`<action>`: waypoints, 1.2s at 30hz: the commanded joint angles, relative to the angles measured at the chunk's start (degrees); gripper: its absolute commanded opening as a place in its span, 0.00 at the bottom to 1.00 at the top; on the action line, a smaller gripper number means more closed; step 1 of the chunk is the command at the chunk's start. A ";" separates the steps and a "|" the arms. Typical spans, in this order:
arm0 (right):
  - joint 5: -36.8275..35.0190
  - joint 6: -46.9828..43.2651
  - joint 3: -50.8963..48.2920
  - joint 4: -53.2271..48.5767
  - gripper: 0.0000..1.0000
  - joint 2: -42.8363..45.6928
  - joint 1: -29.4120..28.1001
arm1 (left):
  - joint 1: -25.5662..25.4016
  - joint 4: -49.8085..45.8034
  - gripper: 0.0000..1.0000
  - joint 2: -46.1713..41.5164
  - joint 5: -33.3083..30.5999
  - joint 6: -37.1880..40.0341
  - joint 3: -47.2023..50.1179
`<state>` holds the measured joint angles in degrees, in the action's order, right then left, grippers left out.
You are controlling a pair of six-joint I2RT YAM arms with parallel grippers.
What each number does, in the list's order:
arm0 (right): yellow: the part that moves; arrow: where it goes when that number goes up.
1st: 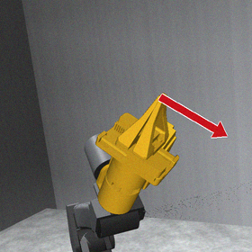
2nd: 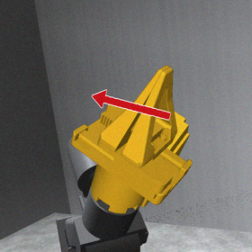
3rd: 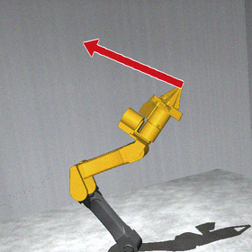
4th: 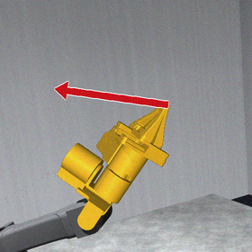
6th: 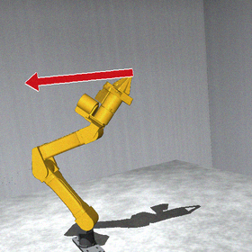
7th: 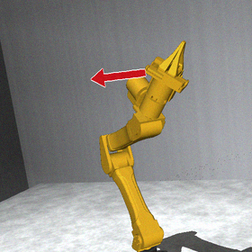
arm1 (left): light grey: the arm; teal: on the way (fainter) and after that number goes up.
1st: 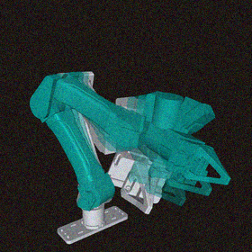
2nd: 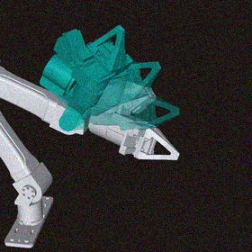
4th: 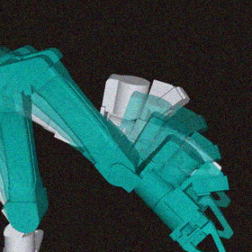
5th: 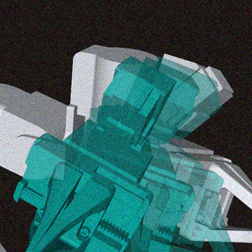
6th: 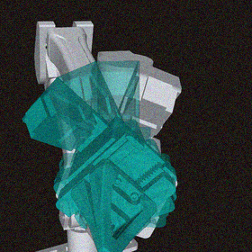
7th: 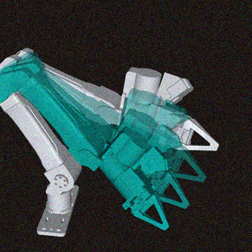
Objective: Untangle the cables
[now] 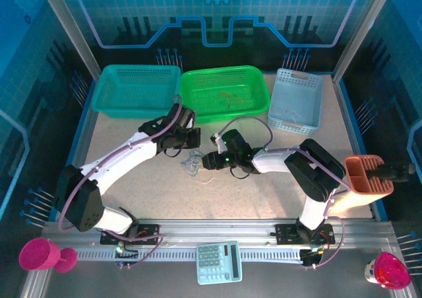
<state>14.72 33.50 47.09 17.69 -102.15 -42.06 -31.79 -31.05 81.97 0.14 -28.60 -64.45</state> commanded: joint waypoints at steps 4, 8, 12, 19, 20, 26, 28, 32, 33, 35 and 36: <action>-1.89 1.57 -1.85 2.56 0.43 -0.77 0.35 | 1.71 2.84 0.00 -3.87 7.91 -4.40 -1.43; -2.31 1.57 -2.51 2.61 0.42 -1.01 0.42 | 1.96 1.72 0.00 -4.79 8.47 -4.71 -3.64; -2.33 1.83 -3.10 2.74 0.42 -1.41 0.52 | 2.13 -0.90 0.00 -5.48 8.30 -4.11 -6.33; -2.59 2.10 -3.98 2.96 0.42 -1.43 0.54 | 2.89 -4.52 0.00 -6.89 6.10 -2.10 -9.82; -2.59 2.10 -4.11 2.96 0.42 -1.47 0.52 | 3.04 -4.74 0.00 -7.05 6.10 -1.92 -10.24; -2.68 2.10 -4.17 2.70 0.41 -1.43 0.59 | 4.70 -5.99 0.00 -7.70 6.19 -0.60 -14.43; -2.59 2.19 -4.11 2.61 0.41 -1.56 0.63 | 5.32 -6.13 0.00 -7.68 6.61 -0.45 -16.43; -2.44 2.19 -4.03 2.61 0.41 -1.64 0.64 | 6.27 -5.29 0.00 -7.48 7.49 -0.38 -20.00; -2.34 2.19 -3.92 2.61 0.41 -1.62 0.59 | 6.40 -5.18 0.00 -7.25 7.55 -0.32 -20.90; -2.33 2.19 -3.79 2.52 0.41 -1.73 0.64 | 6.98 -5.16 0.00 -6.38 7.83 -0.45 -22.89; -2.34 2.19 -3.84 2.52 0.41 -1.71 0.66 | 7.19 -4.93 0.00 -5.85 7.77 -0.24 -23.99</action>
<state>13.02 35.18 43.70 19.81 -102.56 -41.93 -25.34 -35.77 76.01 6.55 -29.93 -85.01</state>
